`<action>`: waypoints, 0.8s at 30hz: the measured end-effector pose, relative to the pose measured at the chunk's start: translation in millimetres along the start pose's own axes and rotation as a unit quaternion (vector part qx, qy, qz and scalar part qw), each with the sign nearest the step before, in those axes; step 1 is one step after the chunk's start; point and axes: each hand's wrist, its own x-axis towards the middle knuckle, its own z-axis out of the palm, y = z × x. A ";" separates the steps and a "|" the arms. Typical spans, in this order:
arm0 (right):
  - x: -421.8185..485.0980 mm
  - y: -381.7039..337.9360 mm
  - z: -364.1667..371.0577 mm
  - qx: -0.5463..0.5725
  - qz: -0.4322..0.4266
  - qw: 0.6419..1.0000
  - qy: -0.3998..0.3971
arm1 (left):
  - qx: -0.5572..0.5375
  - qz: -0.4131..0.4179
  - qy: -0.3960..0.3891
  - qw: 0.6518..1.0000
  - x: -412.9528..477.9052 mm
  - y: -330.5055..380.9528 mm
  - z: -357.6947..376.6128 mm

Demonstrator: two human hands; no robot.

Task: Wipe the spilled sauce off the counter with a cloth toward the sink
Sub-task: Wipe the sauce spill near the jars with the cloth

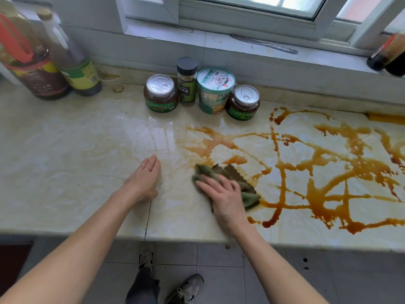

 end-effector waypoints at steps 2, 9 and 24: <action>13.5 2.0 -1.1 0.019 0.080 0.997 0.011 | 0.002 -0.005 -0.003 1.000 -1.2 1.3 -1.7; 9.1 -34.0 10.4 -0.006 -0.042 0.998 -0.056 | 0.012 -0.004 -0.001 1.000 -3.3 5.3 -2.0; 53.9 -33.7 11.5 0.021 0.006 0.995 -0.101 | -0.001 0.003 -0.017 1.000 -4.0 4.3 -7.8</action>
